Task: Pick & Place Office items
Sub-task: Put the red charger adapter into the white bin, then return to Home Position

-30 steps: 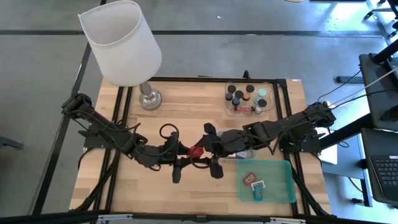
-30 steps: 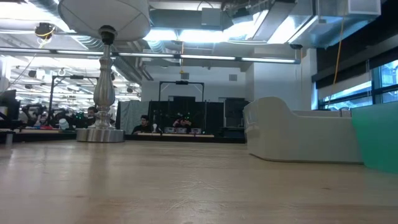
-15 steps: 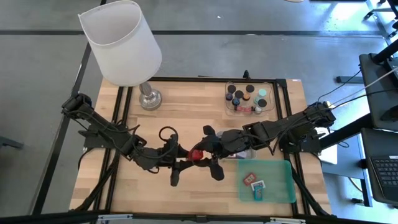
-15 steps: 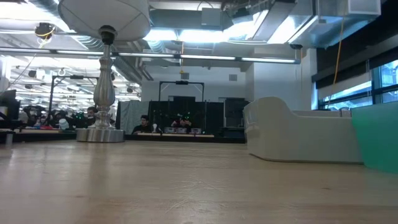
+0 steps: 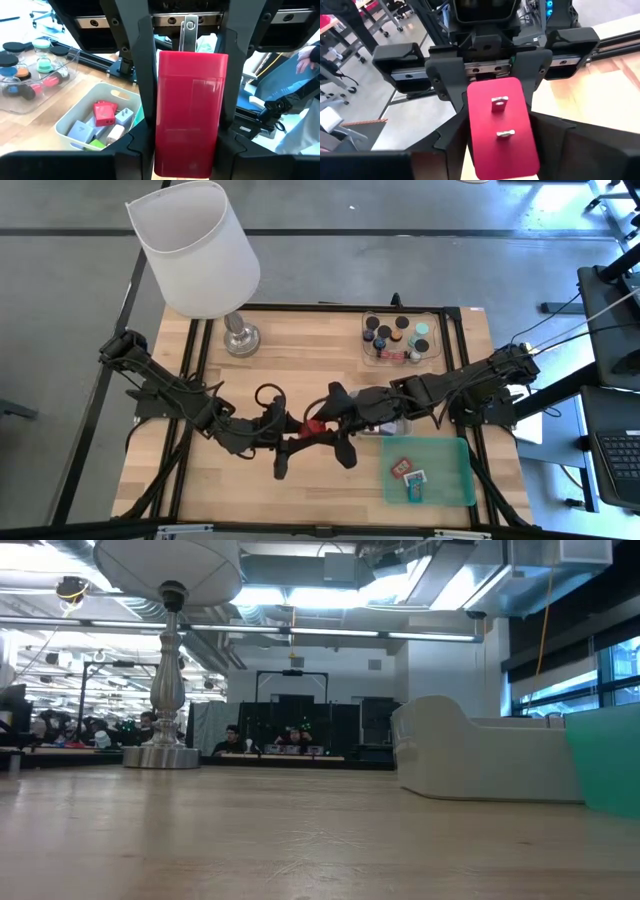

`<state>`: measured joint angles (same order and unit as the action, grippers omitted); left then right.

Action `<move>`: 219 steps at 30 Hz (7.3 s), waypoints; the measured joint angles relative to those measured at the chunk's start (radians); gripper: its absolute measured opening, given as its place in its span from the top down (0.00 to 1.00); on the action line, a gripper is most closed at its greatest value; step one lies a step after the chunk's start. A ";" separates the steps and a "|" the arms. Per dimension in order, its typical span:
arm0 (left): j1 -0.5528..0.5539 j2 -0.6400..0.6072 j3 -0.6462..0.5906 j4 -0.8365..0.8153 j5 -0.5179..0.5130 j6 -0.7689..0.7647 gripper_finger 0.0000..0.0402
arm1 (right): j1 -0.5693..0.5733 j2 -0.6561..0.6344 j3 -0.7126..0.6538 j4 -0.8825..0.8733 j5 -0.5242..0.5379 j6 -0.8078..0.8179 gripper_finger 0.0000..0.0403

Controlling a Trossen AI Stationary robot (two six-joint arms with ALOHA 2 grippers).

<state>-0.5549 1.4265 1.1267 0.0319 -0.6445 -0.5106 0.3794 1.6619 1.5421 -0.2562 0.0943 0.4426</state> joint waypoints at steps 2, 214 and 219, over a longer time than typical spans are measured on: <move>0.000 0.000 0.000 0.000 0.002 0.000 0.70 | 0.000 0.000 0.000 0.001 0.002 0.009 0.58; -0.081 -0.778 -0.001 -0.692 0.122 -0.069 0.38 | 0.201 -1.133 -1.459 0.341 0.664 0.589 0.34; -0.099 -0.899 -0.041 -0.766 0.066 -0.071 0.38 | 0.201 -1.133 -1.460 0.312 0.601 0.595 0.34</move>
<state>-0.6538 0.5279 1.0862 -0.7342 -0.5789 -0.5814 0.5799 0.5289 0.0826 0.0563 0.6950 1.0375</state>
